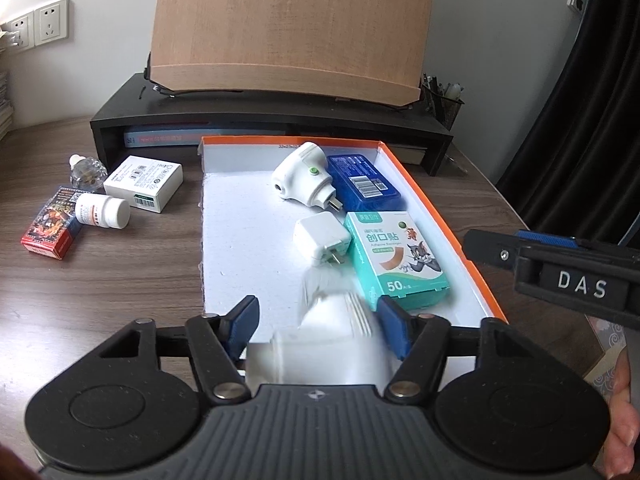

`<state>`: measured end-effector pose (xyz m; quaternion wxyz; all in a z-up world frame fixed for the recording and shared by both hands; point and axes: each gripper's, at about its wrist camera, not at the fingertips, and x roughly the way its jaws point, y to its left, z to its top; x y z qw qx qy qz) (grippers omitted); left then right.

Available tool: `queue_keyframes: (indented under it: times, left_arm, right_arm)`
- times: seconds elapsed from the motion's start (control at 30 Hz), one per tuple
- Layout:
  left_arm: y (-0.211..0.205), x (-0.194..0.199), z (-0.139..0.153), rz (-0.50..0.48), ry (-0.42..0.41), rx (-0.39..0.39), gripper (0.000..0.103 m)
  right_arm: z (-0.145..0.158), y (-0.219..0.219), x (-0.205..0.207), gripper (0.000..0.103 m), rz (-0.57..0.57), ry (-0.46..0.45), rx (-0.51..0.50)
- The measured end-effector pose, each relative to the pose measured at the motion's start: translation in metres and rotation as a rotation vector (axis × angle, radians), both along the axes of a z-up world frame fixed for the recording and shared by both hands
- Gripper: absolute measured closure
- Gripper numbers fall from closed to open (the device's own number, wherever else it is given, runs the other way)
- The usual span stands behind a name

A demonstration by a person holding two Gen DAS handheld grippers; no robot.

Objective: Organize rigid objects
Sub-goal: 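Open the left gripper to release the repeller while the right gripper releases the black charger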

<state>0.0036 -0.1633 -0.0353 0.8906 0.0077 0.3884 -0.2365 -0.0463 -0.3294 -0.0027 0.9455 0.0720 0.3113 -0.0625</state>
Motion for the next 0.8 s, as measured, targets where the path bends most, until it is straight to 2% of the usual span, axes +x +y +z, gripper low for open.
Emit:
queue_keyframes:
  times: [0.17, 0.37, 0.5, 0.8]
  left_arm:
    - [-0.001, -0.003, 0.001, -0.018, -0.001, -0.001, 0.036]
    - [0.012, -0.001, 0.008, 0.022, 0.000, -0.004, 0.031]
    - [0.031, 0.004, 0.016, 0.086, -0.015, -0.021, 0.024]
    - [0.084, 0.017, 0.029, 0.240, -0.029, -0.028, 0.022]
  right_arm:
    - [0.004, 0.003, -0.005, 0.036, -0.012, -0.008, 0.001]
    - [0.010, 0.013, -0.008, 0.033, -0.002, -0.024, -0.003]
    - [0.014, 0.022, -0.008, 0.030, 0.010, -0.038, -0.004]
    - [0.016, 0.052, 0.003, 0.026, 0.074, -0.039, 0.003]
